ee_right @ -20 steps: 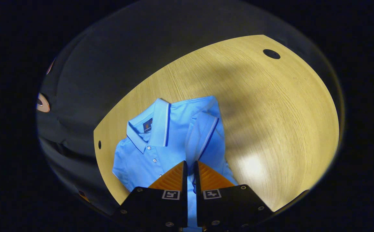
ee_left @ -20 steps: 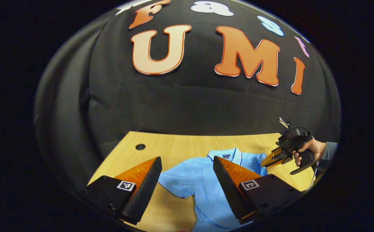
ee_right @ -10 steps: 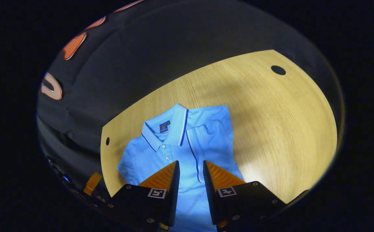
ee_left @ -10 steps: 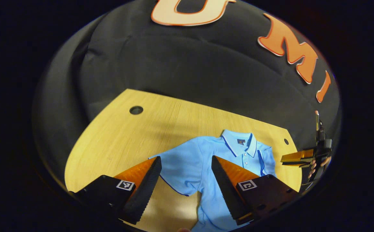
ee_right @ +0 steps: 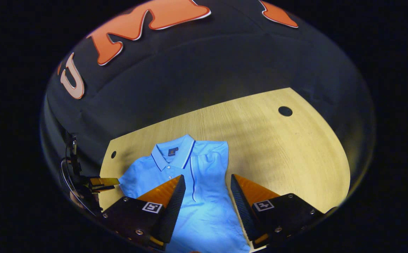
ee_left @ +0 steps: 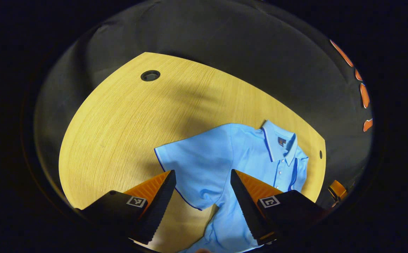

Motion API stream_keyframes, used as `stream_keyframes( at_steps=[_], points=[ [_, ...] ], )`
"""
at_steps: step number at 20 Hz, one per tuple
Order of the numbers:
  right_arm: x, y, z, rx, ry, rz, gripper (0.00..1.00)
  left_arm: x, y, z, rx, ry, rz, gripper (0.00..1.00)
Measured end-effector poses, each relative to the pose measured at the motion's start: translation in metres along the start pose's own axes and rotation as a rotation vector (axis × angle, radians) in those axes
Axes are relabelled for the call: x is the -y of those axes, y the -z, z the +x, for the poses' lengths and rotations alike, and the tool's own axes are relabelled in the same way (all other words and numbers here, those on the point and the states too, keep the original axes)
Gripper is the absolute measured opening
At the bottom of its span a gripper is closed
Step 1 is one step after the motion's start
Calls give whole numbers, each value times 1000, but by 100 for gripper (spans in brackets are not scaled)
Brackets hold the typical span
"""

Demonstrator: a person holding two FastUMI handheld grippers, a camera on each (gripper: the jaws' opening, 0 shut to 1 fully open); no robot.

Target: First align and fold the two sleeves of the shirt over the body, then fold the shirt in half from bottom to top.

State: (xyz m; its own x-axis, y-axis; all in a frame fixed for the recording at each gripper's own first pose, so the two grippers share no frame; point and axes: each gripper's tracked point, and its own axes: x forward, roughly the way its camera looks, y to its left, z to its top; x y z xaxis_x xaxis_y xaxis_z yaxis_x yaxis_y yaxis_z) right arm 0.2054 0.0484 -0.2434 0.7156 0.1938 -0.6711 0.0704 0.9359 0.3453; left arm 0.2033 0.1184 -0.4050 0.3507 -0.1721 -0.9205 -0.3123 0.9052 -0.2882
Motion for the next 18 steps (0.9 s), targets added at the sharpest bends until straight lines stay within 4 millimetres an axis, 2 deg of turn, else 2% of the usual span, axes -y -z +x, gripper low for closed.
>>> stream_keyframes(
  at_steps=[2, 6, 9, 12, 14, 16, 18],
  points=[
    [5, -18, -15, 116, -1, -45, 85, 5, 3, 7, -58, 4, -54, 100],
    [16, -35, -49, 245, 29, -111, 86, -9, 0, 16, -99, -75, -91, 100],
    [27, -35, -65, 277, 44, -124, 86, -20, 8, 20, -149, -138, -120, 99],
    [35, -30, -82, 294, 48, -123, 87, -22, 19, 30, -201, -142, -154, 99],
    [33, -31, -96, 323, 44, -130, 88, -25, 25, 34, -225, -154, -175, 95],
    [29, -32, -110, 348, 36, -137, 88, -31, 23, 36, -223, -194, -165, 84],
    [30, -27, -121, 354, 36, -139, 88, -37, 24, 36, -225, -244, -144, 81]
  ],
)
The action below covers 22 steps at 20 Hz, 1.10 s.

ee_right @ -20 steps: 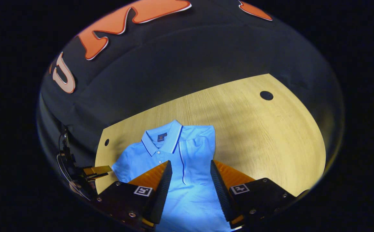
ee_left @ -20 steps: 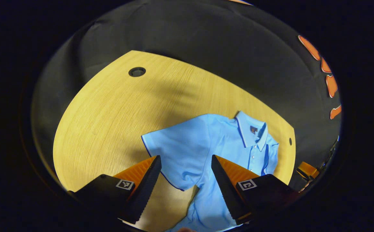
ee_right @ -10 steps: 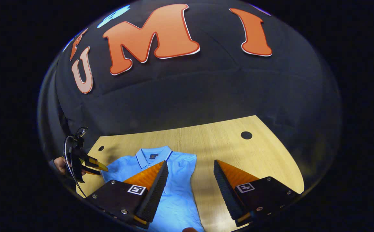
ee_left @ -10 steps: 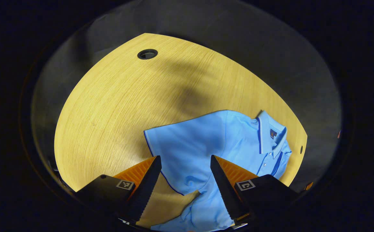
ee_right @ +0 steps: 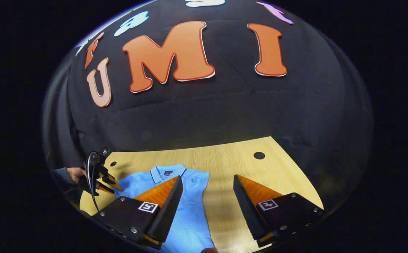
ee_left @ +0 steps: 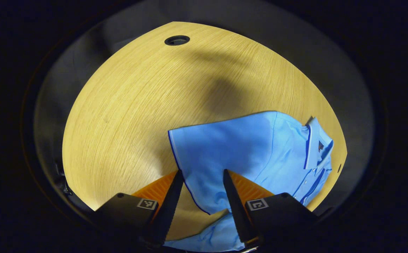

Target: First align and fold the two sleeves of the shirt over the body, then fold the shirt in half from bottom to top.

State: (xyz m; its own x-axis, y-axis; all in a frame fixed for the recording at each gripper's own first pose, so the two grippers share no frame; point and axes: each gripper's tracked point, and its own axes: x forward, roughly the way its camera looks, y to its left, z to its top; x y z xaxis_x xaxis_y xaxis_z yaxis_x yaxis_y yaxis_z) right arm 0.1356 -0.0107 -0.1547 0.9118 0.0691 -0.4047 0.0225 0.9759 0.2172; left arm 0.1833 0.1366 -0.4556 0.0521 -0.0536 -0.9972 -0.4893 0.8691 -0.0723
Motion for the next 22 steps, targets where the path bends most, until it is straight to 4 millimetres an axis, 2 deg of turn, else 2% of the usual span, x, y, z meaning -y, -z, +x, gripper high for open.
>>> stream_keyframes(
  at_steps=[1, 3, 5, 8, 9, 12, 13, 14, 17, 19, 22],
  points=[
    [1, 0, -6, 3, 2, -1, 88, -3, 0, -1, -12, -21, 23, 70],
    [3, 2, -15, 5, 2, 8, 88, -2, -13, -2, 26, 0, 72, 55],
    [6, 3, -25, 8, 2, 21, 89, -3, -22, 0, 46, 13, 81, 15],
    [15, 8, -39, 6, 19, 30, 88, 4, -42, -4, 91, 84, 94, 15],
    [19, 8, -45, 8, 25, 32, 89, 7, -50, -8, 108, 103, 109, 10],
    [28, 11, -61, 7, 37, 49, 88, 17, -85, -27, 174, 132, 175, 10],
    [29, 10, -66, 11, 45, 56, 89, 21, -40, -31, 189, 137, 201, 9],
    [32, 9, -69, 19, 53, 64, 89, 29, -75, -38, 199, 131, 232, 9],
    [36, 10, -79, 35, 67, 89, 89, 51, -81, -59, 258, 126, 358, 9],
    [38, 19, -83, 19, 67, 106, 89, 72, -80, -71, 293, 146, 435, 9],
    [37, 25, -85, 1, 79, 106, 89, 97, -78, -72, 308, 149, 528, 9]
  ],
)
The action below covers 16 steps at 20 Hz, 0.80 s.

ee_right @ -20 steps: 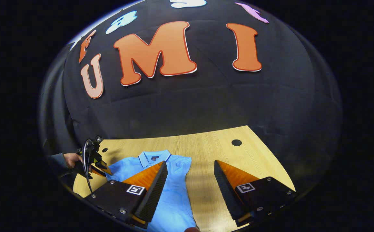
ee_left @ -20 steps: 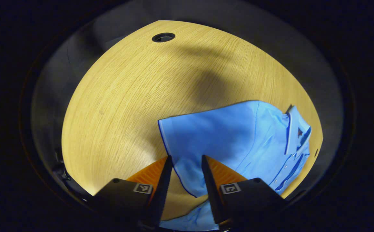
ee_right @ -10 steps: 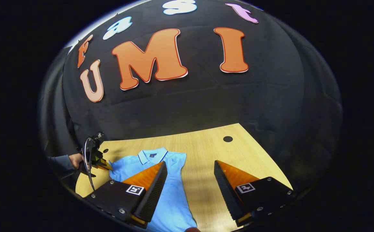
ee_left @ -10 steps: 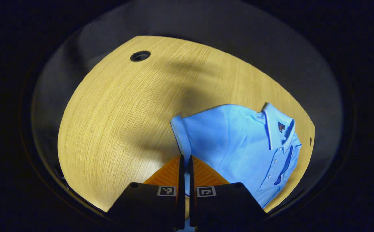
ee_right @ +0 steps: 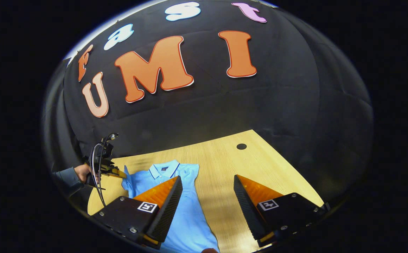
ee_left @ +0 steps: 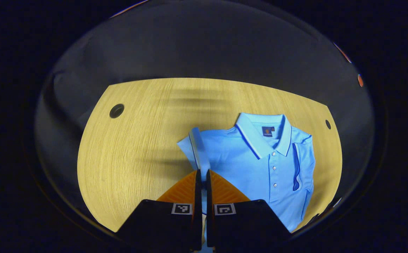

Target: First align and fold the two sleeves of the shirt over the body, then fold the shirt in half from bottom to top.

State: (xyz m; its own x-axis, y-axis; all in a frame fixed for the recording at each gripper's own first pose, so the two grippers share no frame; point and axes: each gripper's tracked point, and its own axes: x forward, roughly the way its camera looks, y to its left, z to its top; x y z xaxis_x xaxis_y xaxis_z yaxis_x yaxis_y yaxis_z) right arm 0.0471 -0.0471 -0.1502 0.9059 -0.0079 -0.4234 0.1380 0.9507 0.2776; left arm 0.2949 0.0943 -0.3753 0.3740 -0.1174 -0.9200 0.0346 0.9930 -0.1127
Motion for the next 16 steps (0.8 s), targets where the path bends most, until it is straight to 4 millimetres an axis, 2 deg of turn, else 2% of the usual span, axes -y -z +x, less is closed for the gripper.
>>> stream_keyframes(
  at_steps=[6, 7, 8, 10, 11, 14, 15, 16],
  points=[
    [-4, 13, 1, -39, 19, -3, 90, 74, 1, 7, -32, 223, 61, 19],
    [-7, 13, 0, -39, 12, 0, 90, 85, 5, 3, -38, 267, 49, 31],
    [-11, 13, -3, -37, -9, 0, 90, 92, 9, -6, -36, 297, 32, 32],
    [-15, 16, -8, -48, -43, -17, 90, 95, 17, -21, -13, 301, 14, 59],
    [-16, 18, -12, -55, -60, -30, 90, 94, 20, -30, 6, 288, 16, 78],
    [-19, 27, -29, -73, -101, -71, 90, 92, 39, -64, 53, 272, 22, 96],
    [-17, 32, -34, -77, -108, -88, 91, 91, 47, -73, 69, 260, 27, 100],
    [-16, 38, -40, -86, -115, -101, 91, 89, 56, -84, 84, 245, 30, 100]
  ],
)
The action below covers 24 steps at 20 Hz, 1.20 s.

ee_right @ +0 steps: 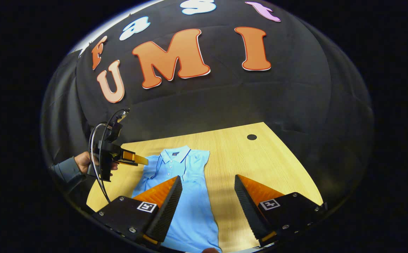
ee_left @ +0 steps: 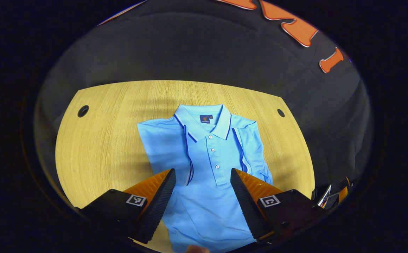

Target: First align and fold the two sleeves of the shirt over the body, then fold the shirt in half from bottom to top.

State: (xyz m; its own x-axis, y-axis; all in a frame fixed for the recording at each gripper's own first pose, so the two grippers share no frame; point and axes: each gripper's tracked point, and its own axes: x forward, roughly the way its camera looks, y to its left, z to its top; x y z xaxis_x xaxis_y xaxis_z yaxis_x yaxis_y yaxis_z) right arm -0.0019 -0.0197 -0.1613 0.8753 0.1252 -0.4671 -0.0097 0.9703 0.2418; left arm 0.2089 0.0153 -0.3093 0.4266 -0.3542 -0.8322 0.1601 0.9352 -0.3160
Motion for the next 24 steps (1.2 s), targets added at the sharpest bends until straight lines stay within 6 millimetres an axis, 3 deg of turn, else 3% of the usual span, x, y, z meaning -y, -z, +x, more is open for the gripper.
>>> stream_keyframes(
  at_steps=[3, 13, 17, 24],
  points=[
    [-5, 24, -13, -37, -36, -28, 93, 3, 25, -34, 41, -34, 5, 100],
    [-6, 129, -37, -209, -80, -50, 94, -1, 148, -86, 29, -115, 40, 100],
    [-8, 168, -40, -276, -91, -81, 95, -13, 194, -97, 14, -145, 35, 100],
    [-3, 214, -41, -356, -92, -116, 95, -27, 275, -105, -37, -172, 99, 100]
  ],
)
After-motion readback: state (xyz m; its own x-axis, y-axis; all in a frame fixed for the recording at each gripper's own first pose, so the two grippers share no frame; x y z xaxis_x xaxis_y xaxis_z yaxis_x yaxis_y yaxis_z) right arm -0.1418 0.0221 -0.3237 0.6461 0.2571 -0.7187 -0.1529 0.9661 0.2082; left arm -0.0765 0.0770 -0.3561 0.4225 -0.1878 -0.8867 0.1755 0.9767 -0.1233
